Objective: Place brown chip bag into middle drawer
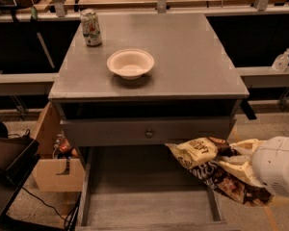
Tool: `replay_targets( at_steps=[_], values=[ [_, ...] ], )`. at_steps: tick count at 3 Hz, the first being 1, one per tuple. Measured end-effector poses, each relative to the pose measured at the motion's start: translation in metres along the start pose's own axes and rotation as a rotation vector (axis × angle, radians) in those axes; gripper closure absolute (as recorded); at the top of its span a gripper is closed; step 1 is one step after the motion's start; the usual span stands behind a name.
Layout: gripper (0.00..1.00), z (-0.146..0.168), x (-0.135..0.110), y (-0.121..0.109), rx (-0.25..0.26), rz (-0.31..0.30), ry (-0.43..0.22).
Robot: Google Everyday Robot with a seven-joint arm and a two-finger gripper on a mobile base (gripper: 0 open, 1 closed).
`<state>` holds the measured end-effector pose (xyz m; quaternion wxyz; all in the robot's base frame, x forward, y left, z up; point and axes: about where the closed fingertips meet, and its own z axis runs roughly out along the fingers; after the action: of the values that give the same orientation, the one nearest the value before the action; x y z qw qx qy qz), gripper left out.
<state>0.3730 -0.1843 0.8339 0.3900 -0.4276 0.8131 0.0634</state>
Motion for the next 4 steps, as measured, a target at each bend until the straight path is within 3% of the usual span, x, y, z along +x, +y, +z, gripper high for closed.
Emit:
replay_targets(
  at_steps=[1,2,4],
  values=[
    [1.0,0.0,0.0,0.0,0.0,0.0,0.0],
    [1.0,0.029,0.0,-0.008,-0.038,-0.001,0.033],
    [1.0,0.15,0.017,-0.02,-0.23,0.017,0.11]
  ],
)
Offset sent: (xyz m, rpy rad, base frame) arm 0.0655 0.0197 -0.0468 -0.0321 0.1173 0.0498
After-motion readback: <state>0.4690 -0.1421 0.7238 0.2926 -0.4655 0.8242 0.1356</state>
